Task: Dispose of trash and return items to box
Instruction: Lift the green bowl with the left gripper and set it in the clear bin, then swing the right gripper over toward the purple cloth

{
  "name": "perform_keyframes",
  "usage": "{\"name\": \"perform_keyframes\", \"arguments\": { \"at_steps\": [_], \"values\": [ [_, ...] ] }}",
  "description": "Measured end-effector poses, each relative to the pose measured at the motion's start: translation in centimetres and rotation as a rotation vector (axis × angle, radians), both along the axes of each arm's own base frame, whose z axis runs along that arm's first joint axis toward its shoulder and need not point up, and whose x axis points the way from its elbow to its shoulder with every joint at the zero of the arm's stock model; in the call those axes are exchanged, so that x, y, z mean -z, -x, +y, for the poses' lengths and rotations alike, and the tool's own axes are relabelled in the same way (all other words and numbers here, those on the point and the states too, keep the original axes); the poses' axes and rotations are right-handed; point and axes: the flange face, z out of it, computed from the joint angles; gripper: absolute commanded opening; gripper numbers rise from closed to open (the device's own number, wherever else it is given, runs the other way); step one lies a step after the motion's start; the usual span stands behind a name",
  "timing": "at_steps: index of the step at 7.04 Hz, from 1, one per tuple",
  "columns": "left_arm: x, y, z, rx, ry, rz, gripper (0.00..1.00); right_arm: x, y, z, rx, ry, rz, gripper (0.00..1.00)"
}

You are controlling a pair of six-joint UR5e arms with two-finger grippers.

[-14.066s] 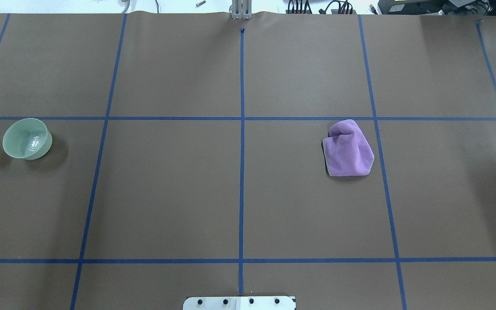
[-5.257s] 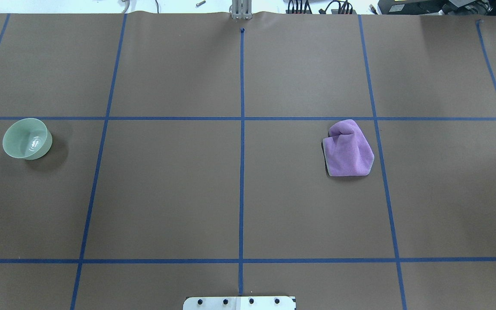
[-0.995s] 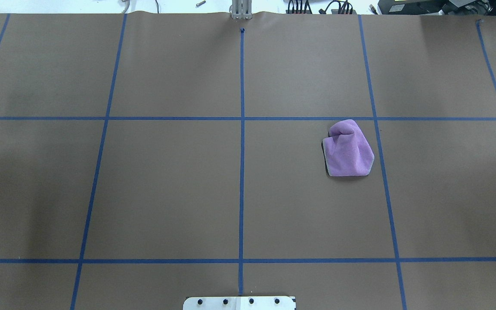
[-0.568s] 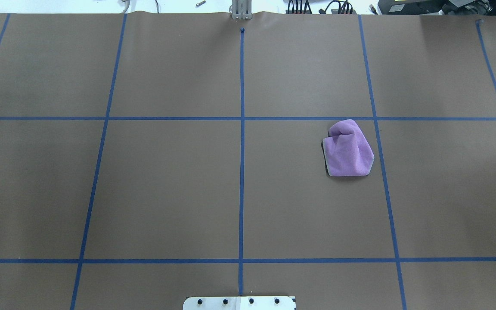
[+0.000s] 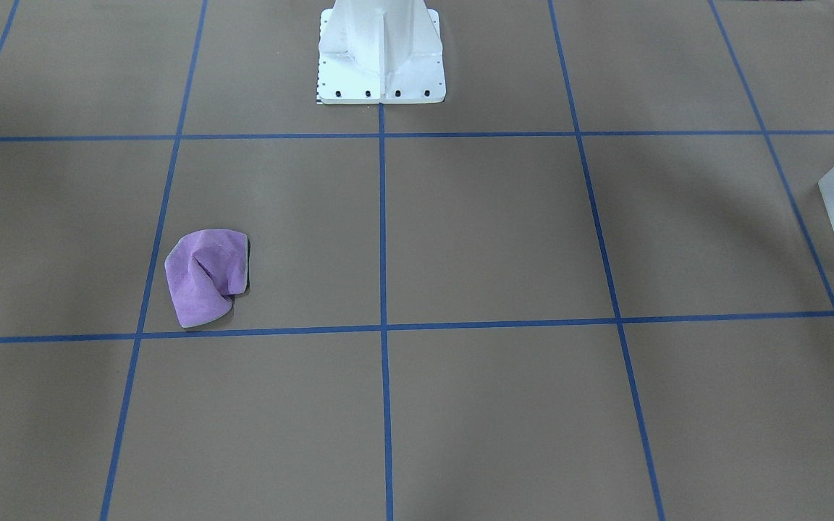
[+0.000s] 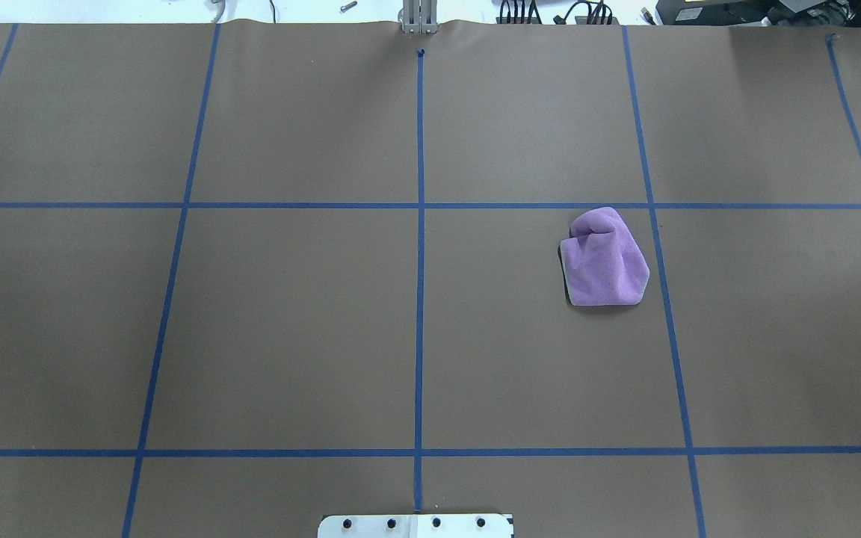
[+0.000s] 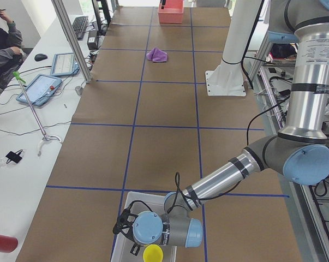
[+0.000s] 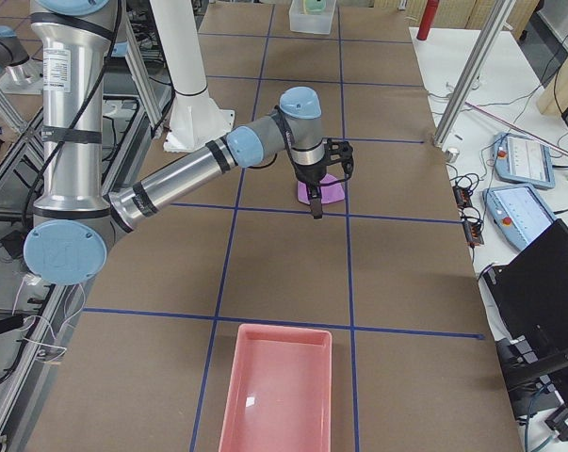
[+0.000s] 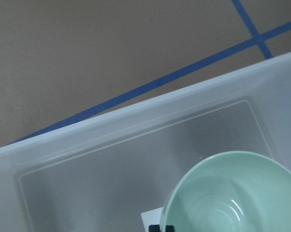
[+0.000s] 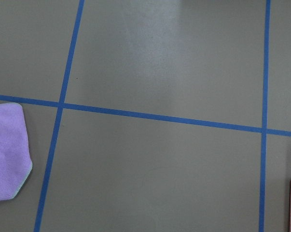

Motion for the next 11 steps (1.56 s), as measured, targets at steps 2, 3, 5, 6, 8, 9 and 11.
{"name": "perform_keyframes", "arguments": {
  "at_steps": [2,3,5,6,8,9,11],
  "values": [
    [-0.4,-1.0,0.0,0.01,0.013,-0.011,0.0,0.0,0.0,0.0,0.0,0.0,0.001,1.0],
    [-0.4,-1.9,-0.2,0.003,0.014,-0.009,0.0,0.0,0.0,0.0,-0.001,-0.001,0.002,1.0],
    [0.1,-4.3,-0.7,0.008,0.022,0.007,0.97,-0.1,0.0,0.0,-0.001,0.0,0.003,1.0],
    [0.3,-5.1,-0.9,0.008,0.018,0.011,0.98,-0.1,0.0,0.0,-0.001,0.0,0.003,1.0],
    [1.1,-5.5,-1.2,0.007,-0.02,0.019,0.98,-0.1,0.0,0.0,-0.002,0.001,0.003,1.0],
    [1.9,-5.1,-1.5,0.011,-0.037,0.043,0.98,0.0,0.0,0.0,-0.002,0.0,0.001,1.0],
    [4.3,-2.8,-2.7,0.048,-0.052,0.096,0.98,0.1,0.0,0.0,-0.002,-0.001,-0.001,1.0]
  ]
}}
